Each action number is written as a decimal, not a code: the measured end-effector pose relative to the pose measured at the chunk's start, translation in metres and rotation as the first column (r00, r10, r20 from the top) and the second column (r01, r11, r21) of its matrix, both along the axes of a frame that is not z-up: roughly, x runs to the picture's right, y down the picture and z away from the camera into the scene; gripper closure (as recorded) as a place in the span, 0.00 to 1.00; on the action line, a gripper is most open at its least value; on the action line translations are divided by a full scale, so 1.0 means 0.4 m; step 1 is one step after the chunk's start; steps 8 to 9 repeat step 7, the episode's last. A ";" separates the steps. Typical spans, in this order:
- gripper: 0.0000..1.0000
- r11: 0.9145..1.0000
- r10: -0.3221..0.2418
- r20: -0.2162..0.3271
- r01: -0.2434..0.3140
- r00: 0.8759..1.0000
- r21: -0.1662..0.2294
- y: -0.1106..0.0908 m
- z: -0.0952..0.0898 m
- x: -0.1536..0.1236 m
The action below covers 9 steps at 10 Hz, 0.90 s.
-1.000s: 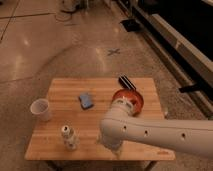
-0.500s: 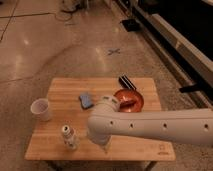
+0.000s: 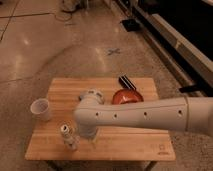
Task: Knock the bottle over
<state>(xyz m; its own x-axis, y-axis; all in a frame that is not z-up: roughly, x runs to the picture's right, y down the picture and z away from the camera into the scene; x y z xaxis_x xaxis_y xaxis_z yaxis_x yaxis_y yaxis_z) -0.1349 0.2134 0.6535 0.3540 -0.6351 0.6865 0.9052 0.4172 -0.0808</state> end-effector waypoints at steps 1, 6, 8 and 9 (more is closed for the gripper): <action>0.31 1.000 -0.004 0.023 0.004 1.000 -0.001 -0.012 -0.012 -0.033; 0.31 0.999 -0.035 0.097 0.035 0.995 0.007 -0.044 -0.044 -0.149; 0.31 0.999 -0.033 0.095 0.033 0.995 0.007 -0.045 -0.043 -0.146; 0.31 0.999 -0.033 0.095 0.033 0.995 0.007 -0.045 -0.043 -0.146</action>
